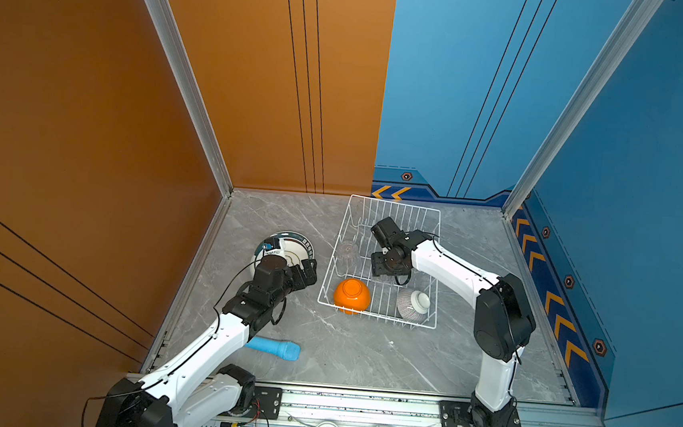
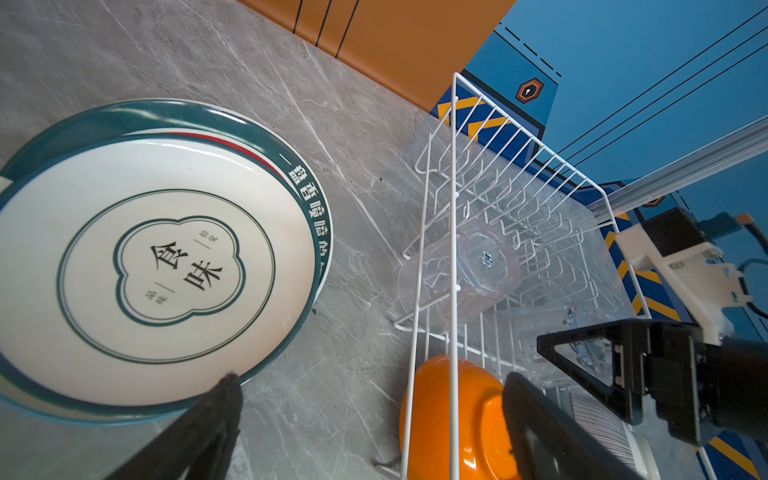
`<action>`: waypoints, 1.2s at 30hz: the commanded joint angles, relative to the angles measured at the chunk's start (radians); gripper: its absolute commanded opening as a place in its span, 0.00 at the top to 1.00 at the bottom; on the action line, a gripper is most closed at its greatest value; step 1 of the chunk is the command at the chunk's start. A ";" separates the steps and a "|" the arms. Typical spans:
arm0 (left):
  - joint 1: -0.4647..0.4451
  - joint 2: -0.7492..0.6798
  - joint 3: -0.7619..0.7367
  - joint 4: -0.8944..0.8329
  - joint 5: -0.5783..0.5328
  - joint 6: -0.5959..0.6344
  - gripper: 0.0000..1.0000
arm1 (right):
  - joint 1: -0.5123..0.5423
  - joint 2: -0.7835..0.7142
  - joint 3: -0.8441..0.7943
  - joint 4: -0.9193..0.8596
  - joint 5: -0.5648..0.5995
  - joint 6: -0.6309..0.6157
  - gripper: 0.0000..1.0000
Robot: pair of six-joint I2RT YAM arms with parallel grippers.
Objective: Unload the mixed dishes from the dish rack
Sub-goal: 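Grasp a clear cup in the rack with the right gripper while the left withdraws, then lift the clear cup out with the right gripper while the left gripper approaches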
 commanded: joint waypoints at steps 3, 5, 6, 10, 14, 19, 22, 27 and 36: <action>-0.011 0.002 -0.017 0.027 -0.010 0.011 0.02 | -0.007 -0.006 0.029 -0.036 -0.016 0.016 0.39; -0.012 0.001 -0.016 0.029 -0.004 0.011 0.02 | -0.007 -0.013 0.037 -0.037 -0.025 0.018 0.41; -0.012 0.001 -0.015 0.029 -0.001 0.010 0.02 | -0.007 -0.017 0.040 -0.037 -0.034 0.018 0.42; -0.012 -0.005 -0.011 0.029 0.017 0.008 0.02 | -0.008 -0.043 0.051 -0.037 -0.063 0.025 0.43; -0.015 -0.022 -0.012 0.029 0.022 0.008 0.02 | -0.007 -0.088 0.053 -0.031 -0.084 0.036 0.42; -0.021 -0.047 -0.017 0.029 0.031 0.001 0.02 | -0.009 -0.152 0.034 0.000 -0.112 0.053 0.43; -0.029 -0.057 -0.020 0.040 0.050 -0.001 0.02 | -0.011 -0.197 0.002 0.037 -0.140 0.072 0.43; -0.053 -0.060 -0.036 0.120 0.104 -0.009 0.02 | -0.032 -0.295 -0.091 0.151 -0.230 0.125 0.44; -0.120 0.015 -0.035 0.360 0.209 -0.004 0.02 | -0.065 -0.424 -0.189 0.282 -0.383 0.211 0.44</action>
